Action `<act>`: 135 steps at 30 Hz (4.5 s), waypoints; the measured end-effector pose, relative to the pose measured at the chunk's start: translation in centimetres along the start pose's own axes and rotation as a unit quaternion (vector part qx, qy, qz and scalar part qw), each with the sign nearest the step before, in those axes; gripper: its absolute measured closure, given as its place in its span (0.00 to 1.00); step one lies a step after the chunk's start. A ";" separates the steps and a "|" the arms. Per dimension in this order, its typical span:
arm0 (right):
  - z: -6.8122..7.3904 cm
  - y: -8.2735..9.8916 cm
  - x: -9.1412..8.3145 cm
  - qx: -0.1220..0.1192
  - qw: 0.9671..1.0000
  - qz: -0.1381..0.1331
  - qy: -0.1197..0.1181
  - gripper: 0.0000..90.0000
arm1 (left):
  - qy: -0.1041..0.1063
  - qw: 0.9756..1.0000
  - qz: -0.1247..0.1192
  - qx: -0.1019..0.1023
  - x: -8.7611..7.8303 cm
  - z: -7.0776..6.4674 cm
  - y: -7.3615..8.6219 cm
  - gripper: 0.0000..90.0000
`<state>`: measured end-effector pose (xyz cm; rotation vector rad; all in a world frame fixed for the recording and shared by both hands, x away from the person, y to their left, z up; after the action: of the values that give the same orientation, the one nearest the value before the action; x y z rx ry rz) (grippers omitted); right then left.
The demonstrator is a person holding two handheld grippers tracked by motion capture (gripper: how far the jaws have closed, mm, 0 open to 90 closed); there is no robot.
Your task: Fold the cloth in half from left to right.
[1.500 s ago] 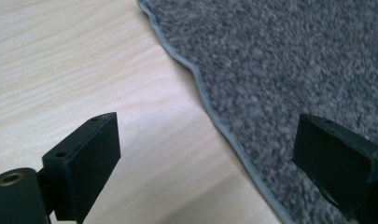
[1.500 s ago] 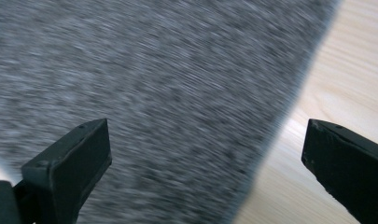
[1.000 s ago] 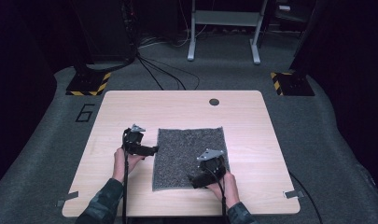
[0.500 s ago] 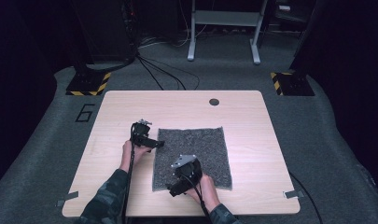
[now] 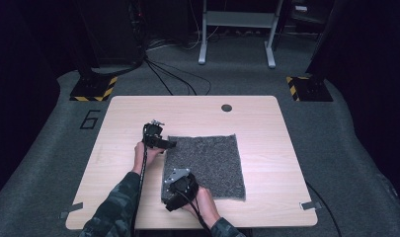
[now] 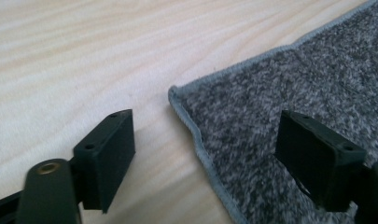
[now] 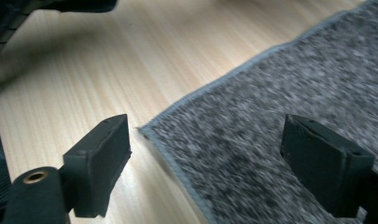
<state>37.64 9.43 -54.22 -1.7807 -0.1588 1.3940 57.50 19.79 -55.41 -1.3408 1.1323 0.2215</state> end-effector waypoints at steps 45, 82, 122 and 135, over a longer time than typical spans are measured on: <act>2.9 1.2 2.1 0.017 0.997 -0.067 0.032 0.97 | -0.053 0.997 -0.016 0.056 0.9 -0.9 -0.4 0.97; 4.1 -1.5 -4.2 0.048 0.983 -0.175 0.025 0.98 | -0.084 0.992 -0.040 0.088 -4.0 -2.0 -3.7 0.98; 1.3 1.5 -10.0 0.076 0.976 -0.187 0.080 0.98 | -0.067 0.990 -0.036 0.120 -3.3 -7.1 -8.4 0.98; -0.8 5.0 -9.9 0.104 0.978 -0.148 0.106 0.98 | -0.053 0.990 -0.026 0.128 -0.7 -9.0 -8.2 0.98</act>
<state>32.67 0.24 -50.25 -1.6417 -0.1517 0.9668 58.30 10.18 -47.93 -1.1174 0.9981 0.1038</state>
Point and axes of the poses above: each handheld gripper's, and its own axes: x roughly forward along the jaws, y roughly out of its underside, z roughly to its left, the point moved 6 cm from there along x, roughly forward along the jaws, and after that the axes turned 1 degree about y, right-handed, at the moved point
